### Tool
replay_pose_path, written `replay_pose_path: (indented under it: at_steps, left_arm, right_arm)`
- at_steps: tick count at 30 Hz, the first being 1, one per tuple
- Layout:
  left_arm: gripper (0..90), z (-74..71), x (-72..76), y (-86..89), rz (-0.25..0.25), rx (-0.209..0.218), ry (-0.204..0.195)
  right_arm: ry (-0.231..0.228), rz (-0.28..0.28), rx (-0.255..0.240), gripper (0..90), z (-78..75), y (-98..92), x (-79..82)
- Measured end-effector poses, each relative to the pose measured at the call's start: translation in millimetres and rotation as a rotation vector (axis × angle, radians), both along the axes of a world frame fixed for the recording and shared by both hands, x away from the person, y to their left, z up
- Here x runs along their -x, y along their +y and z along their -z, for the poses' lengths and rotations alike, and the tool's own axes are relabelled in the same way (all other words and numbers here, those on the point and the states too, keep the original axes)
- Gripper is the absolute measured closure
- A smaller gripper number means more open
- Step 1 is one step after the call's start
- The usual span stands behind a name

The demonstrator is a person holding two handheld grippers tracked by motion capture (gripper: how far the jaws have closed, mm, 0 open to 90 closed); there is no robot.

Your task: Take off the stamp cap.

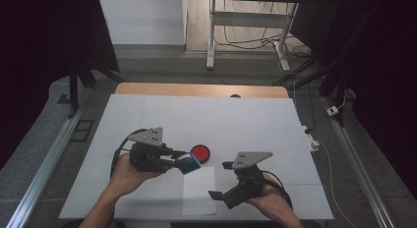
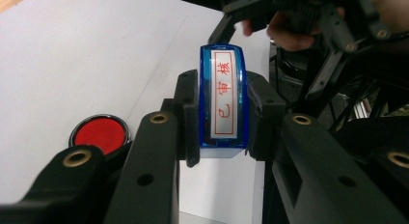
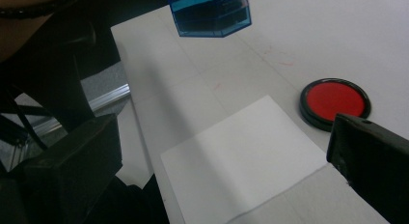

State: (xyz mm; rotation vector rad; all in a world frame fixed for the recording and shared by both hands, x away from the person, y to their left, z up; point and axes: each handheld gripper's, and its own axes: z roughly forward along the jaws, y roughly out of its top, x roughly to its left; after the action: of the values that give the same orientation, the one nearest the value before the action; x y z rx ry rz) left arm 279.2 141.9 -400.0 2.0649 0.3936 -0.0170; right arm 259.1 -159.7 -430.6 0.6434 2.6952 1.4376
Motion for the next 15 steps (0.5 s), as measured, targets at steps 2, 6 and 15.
replay_pose_path:
  at_steps: [2,6,15]
  left_arm:
    - [69.9,0.1,-0.1,0.4,0.010,0.011,0.000]
    - [69.9,0.1,-0.2,0.4,0.022,0.016,-0.001]
    - [69.9,-0.5,0.5,-0.8,0.061,0.030,-0.004]
  right_arm:
    - [-0.017,-0.029,0.016,0.0,2.6,10.7,-3.6]
    - [-0.005,-0.067,0.011,0.0,2.1,21.6,-9.4]
    - [-0.018,-0.148,0.018,0.0,-2.0,44.7,-20.3]
